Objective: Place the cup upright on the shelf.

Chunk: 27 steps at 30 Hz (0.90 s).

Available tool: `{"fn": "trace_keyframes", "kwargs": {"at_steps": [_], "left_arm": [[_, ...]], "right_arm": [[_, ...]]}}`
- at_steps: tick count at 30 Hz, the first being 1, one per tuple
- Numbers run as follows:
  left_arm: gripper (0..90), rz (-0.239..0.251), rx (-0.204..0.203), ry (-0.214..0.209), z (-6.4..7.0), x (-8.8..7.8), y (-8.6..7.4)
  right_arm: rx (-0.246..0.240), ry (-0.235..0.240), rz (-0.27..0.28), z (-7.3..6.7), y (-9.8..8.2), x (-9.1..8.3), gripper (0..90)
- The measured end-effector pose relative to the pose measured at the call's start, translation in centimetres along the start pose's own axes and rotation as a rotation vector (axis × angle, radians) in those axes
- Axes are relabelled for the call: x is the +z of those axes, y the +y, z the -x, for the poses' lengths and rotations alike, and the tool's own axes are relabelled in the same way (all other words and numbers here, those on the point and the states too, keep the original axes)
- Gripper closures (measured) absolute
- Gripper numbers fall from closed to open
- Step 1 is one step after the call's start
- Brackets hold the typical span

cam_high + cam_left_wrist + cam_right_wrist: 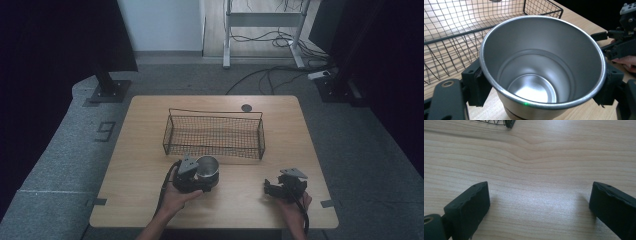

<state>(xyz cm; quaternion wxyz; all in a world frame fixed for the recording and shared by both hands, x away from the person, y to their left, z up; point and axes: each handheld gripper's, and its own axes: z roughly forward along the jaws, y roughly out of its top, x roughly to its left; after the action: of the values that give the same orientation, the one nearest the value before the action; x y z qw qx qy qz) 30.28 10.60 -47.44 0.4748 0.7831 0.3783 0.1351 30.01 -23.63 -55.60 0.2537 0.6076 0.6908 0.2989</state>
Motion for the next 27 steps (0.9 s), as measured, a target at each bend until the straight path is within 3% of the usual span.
{"fn": "trace_keyframes", "kwargs": {"at_steps": [27], "left_arm": [[18.4, 0.004, -0.006, 0.019, -1.5, 0.1, 2.1]], "right_arm": [[0.002, -0.003, 0.000, 0.0, 0.0, 0.0, 3.1]]}}
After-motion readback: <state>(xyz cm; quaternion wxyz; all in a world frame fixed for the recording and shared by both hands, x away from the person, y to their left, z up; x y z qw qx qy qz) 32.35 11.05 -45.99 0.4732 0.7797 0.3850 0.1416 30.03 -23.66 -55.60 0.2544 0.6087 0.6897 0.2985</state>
